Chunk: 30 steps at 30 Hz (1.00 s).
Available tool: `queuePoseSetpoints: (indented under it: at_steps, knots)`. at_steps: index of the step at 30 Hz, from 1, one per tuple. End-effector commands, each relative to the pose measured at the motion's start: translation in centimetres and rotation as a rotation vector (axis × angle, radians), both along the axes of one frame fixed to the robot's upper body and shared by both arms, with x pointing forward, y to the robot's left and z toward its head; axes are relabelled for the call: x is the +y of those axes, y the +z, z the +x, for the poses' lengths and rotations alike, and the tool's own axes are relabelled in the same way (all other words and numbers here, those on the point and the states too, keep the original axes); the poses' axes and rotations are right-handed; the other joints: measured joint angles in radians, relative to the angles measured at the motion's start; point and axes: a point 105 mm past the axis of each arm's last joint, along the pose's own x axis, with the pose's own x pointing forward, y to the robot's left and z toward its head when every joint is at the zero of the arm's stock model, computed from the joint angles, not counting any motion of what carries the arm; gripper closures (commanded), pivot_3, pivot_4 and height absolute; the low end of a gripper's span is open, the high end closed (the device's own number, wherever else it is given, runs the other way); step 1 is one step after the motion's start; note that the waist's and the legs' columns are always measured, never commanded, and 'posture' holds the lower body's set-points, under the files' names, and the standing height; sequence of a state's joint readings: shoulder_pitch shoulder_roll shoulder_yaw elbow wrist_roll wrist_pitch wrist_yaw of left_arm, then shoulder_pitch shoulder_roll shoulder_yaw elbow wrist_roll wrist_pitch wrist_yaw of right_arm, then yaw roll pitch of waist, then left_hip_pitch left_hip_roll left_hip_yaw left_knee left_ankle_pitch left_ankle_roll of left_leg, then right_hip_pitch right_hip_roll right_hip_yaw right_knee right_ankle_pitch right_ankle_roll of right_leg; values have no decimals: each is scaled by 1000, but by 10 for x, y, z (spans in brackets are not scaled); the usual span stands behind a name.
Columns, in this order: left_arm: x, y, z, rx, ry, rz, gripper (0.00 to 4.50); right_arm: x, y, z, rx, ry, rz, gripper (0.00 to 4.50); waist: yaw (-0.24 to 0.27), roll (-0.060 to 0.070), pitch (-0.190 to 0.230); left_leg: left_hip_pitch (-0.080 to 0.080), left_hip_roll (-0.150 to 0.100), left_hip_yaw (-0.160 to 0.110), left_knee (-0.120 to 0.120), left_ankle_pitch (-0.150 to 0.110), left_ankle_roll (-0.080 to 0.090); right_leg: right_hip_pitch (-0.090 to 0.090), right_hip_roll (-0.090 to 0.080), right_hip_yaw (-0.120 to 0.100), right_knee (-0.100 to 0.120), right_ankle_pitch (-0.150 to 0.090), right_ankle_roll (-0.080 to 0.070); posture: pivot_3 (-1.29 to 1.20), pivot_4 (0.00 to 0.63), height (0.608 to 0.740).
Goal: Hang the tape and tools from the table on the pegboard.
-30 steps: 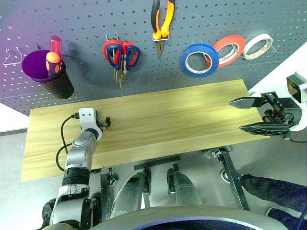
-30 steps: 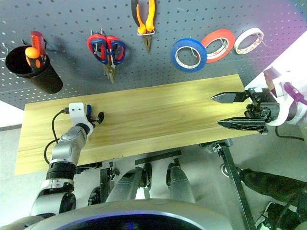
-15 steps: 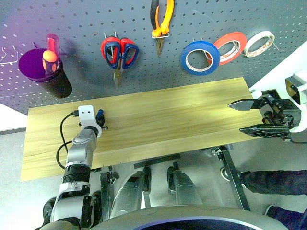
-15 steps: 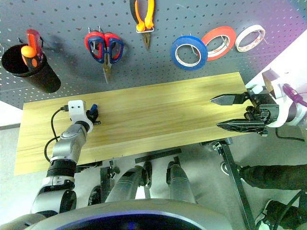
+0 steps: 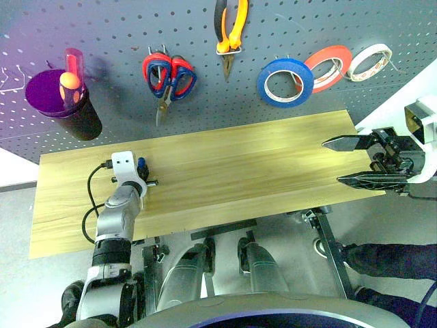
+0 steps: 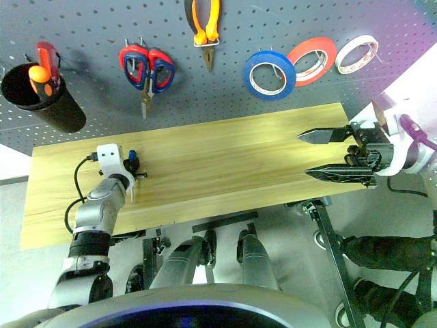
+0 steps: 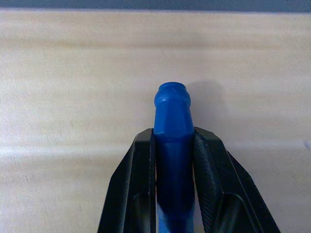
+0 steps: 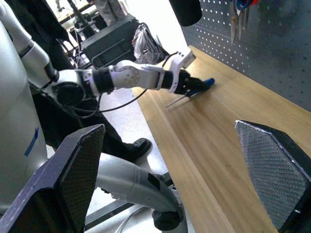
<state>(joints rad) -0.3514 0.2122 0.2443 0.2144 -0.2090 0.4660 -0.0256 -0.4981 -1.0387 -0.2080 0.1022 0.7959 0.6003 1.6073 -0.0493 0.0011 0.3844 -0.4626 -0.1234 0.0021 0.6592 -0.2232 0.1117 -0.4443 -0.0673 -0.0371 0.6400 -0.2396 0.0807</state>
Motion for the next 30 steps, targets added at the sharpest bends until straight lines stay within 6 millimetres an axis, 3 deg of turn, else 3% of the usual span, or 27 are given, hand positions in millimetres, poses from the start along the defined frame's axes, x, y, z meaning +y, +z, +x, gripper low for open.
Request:
queuePoseSetpoints:
  at_steps: [1,7,12,16,30]
  knots:
    - [-3,11,-9,-20,-10,28,3803,0,9,0,-40,14,15,0,3,0,0,0,0,0,0,0,0,0,0,-1,0,0,0,-182,396,726]
    - [-1,26,-20,-67,17,25,3803,2,9,1,-23,34,50,0,8,0,0,0,0,0,-2,0,0,1,0,-1,-4,1,1,-158,373,726]
    - [-4,51,-28,-167,25,32,3803,2,8,4,-4,41,75,0,11,0,0,0,-1,0,-6,3,-6,1,0,-2,-9,2,4,-141,349,726]
    - [-19,72,-32,-260,-44,47,3803,3,8,4,-4,59,91,0,18,0,-1,0,-1,0,-7,4,-7,1,0,-3,-9,2,4,-130,324,726]
    - [-36,91,-46,-364,-191,143,3803,2,18,7,-36,74,140,0,41,1,-4,0,-2,0,-5,5,-9,2,0,-5,-9,4,5,-117,273,726]
